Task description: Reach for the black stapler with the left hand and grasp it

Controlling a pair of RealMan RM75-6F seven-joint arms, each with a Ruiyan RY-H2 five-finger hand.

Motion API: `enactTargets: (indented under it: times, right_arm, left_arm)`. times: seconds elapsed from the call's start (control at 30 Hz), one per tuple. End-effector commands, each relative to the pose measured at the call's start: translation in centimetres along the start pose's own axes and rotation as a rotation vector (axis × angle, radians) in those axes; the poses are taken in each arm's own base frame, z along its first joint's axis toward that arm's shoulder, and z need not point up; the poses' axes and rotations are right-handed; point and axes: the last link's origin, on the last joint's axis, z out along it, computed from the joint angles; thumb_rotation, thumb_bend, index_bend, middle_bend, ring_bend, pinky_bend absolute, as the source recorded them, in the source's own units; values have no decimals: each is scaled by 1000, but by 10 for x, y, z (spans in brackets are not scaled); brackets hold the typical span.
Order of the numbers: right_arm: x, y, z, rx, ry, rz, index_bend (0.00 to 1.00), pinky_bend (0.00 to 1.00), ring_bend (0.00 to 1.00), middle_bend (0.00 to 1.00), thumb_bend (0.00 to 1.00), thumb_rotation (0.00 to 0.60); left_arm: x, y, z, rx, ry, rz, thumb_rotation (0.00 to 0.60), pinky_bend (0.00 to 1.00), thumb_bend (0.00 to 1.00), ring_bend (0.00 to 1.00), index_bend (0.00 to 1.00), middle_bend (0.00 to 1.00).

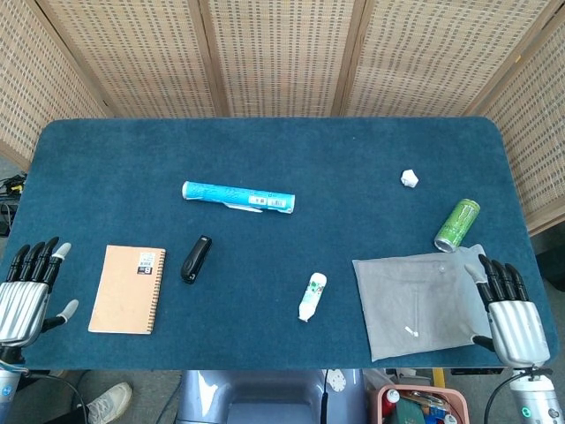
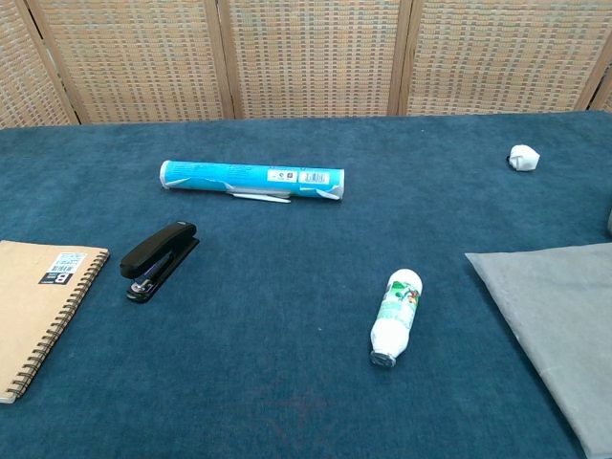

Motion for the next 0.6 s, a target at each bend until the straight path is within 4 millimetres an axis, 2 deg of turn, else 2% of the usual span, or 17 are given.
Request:
enactTargets:
  times: [0.03,0.23,0.4,0.53,0.6]
  right_arm:
    - [1,2,1,-7,4,5,0,0,0,0,110,600]
    - [-2,8,4,-32,-12,5,0,0,0,0,111,600]
    - [-5,10,7,-45,-20,-3,0,0,0,0,110,600]
    - [-9,15,11,-69,-34,-4,0,0,0,0,114,600]
    - [-11,18,12,-79,-41,-5,0,0,0,0,110,600]
  left_arm:
    - [1,0,2,-8,2,0,600,0,242,0,32,0]
    - [11,1,26,-90,3,49,600,0,243,0,51,0]
    - [20,4,61,-204,-36,129,600,0,242,0,69,0]
    - [23,15,97,-304,-110,178,600,0,234,0,74,0]
    - [22,20,109,-339,-134,196,600,0,225,0,76,0]
